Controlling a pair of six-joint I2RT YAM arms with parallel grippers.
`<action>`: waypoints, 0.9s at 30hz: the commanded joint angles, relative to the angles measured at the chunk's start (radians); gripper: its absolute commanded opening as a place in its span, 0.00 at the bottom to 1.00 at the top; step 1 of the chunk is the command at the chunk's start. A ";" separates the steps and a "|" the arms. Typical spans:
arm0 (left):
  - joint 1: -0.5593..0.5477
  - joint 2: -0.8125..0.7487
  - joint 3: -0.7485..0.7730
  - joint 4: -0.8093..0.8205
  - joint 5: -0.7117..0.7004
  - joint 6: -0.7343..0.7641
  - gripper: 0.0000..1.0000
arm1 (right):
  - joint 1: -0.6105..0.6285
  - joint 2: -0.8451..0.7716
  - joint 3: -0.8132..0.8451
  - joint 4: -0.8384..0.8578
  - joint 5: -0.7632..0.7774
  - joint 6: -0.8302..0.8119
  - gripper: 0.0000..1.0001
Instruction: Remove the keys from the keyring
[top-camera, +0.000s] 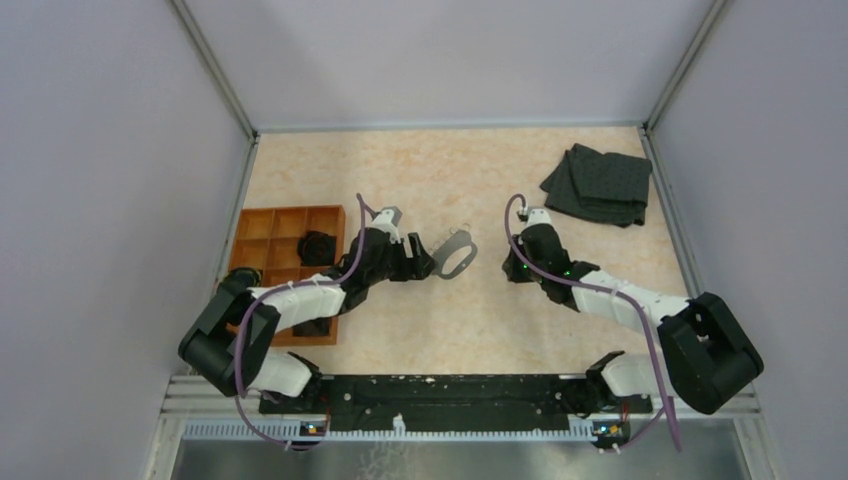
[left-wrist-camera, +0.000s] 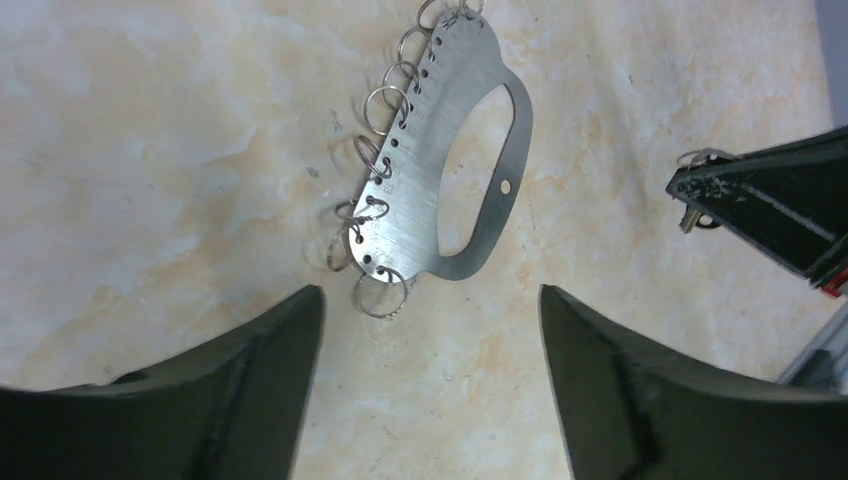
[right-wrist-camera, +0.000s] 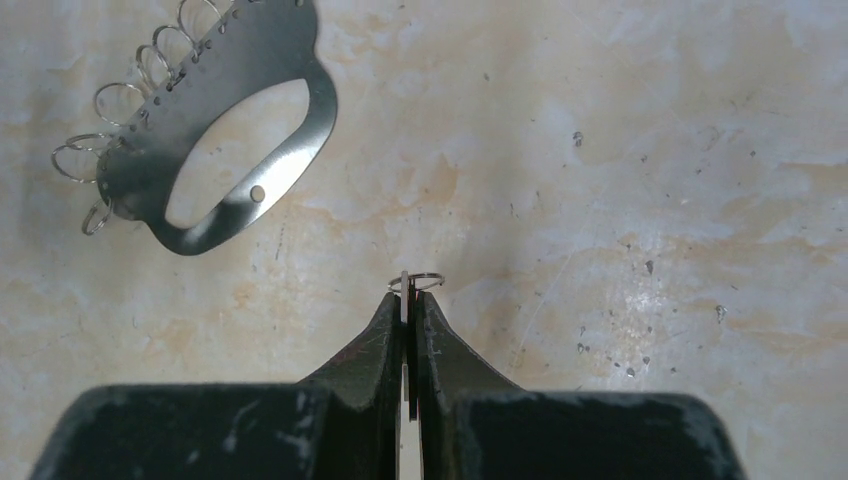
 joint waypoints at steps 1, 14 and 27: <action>0.004 -0.091 0.017 -0.023 -0.016 0.035 0.97 | -0.006 -0.001 -0.011 0.021 0.065 0.015 0.00; 0.004 -0.279 0.166 -0.283 0.140 0.061 0.99 | -0.032 -0.006 0.008 -0.028 0.156 0.030 0.25; 0.003 -0.472 0.253 -0.457 0.105 0.169 0.99 | -0.044 -0.219 0.137 -0.221 0.200 -0.027 0.64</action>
